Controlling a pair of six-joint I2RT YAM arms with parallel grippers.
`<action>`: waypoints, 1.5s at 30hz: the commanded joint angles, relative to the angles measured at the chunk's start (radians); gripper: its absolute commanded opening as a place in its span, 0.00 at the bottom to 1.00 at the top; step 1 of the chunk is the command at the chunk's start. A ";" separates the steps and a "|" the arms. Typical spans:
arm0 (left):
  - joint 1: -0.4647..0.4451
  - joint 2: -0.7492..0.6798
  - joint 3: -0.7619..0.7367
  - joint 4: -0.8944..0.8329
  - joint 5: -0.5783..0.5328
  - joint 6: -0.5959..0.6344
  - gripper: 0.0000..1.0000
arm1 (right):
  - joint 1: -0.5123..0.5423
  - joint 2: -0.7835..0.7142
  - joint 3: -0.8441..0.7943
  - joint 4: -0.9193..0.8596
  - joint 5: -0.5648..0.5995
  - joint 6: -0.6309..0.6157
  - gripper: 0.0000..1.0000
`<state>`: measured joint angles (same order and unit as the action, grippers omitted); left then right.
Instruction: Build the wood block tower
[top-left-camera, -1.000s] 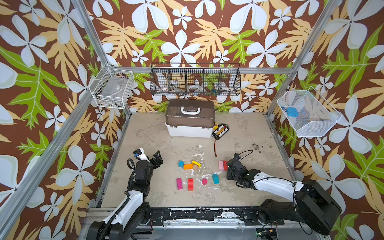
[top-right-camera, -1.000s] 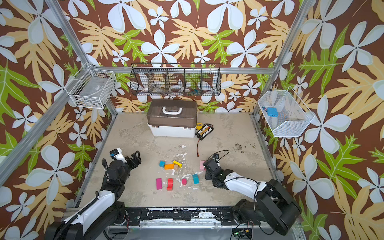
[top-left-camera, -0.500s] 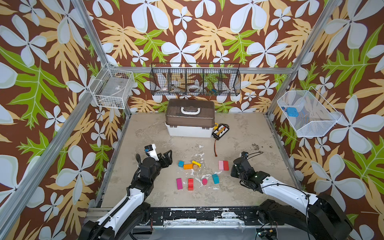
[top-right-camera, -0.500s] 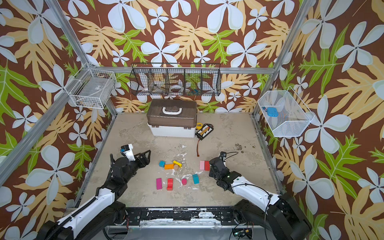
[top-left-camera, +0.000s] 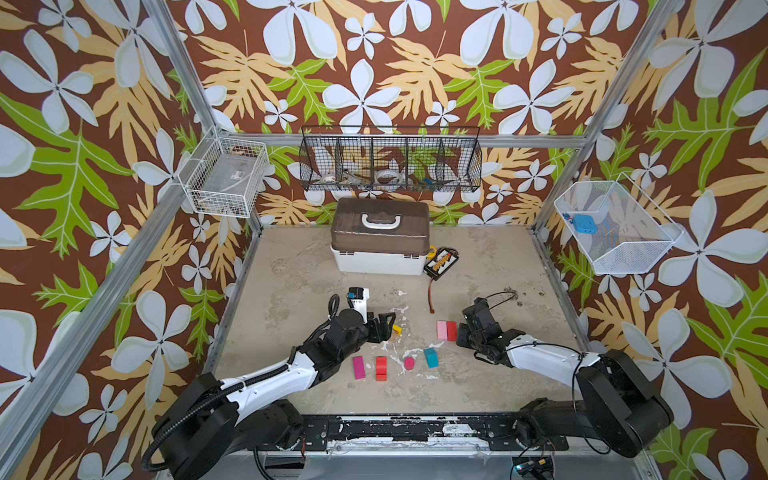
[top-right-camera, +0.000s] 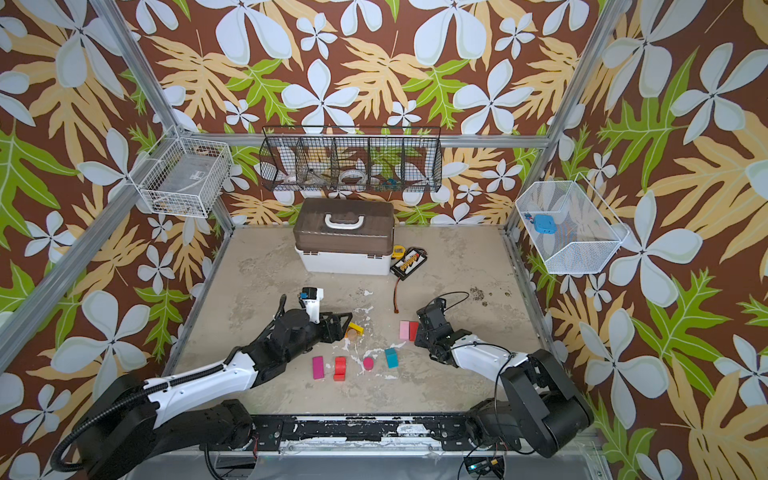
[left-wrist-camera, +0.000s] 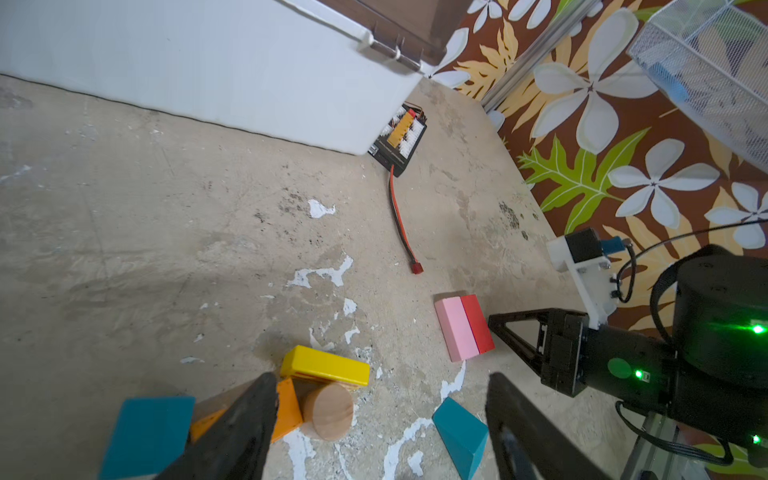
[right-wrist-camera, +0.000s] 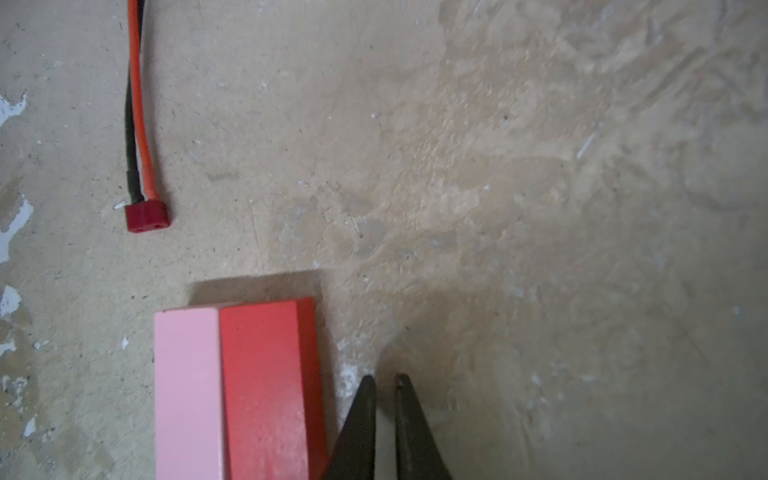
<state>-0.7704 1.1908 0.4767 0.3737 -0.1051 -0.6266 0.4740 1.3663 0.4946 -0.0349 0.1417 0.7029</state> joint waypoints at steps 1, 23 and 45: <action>-0.024 0.033 0.021 0.020 -0.028 -0.016 0.80 | 0.001 0.015 0.005 0.012 -0.031 -0.014 0.12; -0.045 0.050 0.049 0.005 -0.040 -0.021 0.79 | 0.035 0.041 0.034 -0.003 -0.029 -0.013 0.12; -0.046 -0.037 0.040 -0.034 -0.068 -0.015 0.80 | 0.037 0.095 0.073 0.003 -0.017 -0.009 0.19</action>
<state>-0.8143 1.1610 0.5175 0.3466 -0.1585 -0.6487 0.5098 1.4555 0.5652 -0.0082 0.1310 0.6926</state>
